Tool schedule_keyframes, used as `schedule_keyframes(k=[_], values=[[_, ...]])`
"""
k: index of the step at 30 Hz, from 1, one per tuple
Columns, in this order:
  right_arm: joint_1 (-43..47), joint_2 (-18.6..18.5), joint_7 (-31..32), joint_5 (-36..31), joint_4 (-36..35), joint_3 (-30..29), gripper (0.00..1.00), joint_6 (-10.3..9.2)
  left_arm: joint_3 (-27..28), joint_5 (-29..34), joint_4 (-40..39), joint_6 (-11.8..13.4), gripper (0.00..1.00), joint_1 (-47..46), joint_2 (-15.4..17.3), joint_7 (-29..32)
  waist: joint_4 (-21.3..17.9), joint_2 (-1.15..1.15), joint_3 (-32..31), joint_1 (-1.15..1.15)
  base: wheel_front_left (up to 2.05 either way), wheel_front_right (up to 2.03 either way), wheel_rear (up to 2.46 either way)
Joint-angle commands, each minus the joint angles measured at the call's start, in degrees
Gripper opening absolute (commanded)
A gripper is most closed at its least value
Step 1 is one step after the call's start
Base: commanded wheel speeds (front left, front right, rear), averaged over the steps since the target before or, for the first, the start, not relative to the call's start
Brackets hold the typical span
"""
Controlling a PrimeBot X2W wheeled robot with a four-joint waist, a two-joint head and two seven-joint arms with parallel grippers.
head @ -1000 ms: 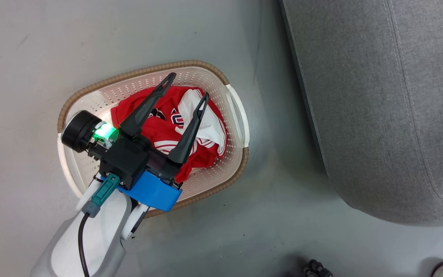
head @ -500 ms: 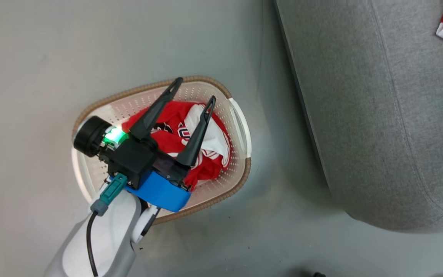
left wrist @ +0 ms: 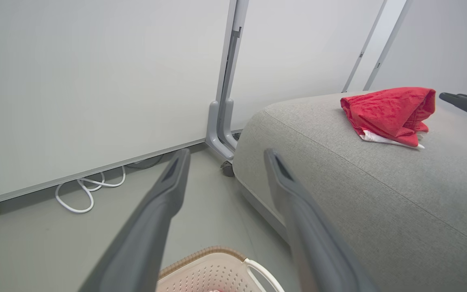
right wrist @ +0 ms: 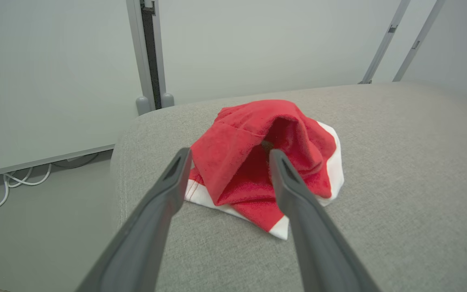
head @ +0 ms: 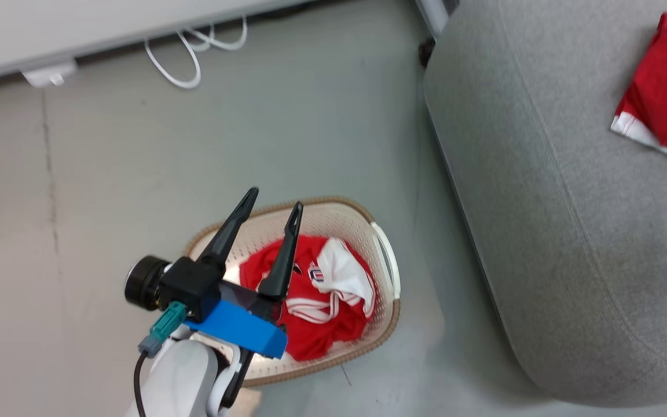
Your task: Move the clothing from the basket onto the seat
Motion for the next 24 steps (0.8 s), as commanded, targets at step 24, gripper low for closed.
schedule_keyframes(k=[24], values=[[34.03, 14.81, 10.11, -3.5, -36.35, 5.56, 1.0, 0.01, 15.41, 1.0, 4.15, -0.14, 1.0, 14.85, -3.82, -0.17, 11.89, 0.0, -20.87, 0.01, 0.0, 0.0, 0.0]])
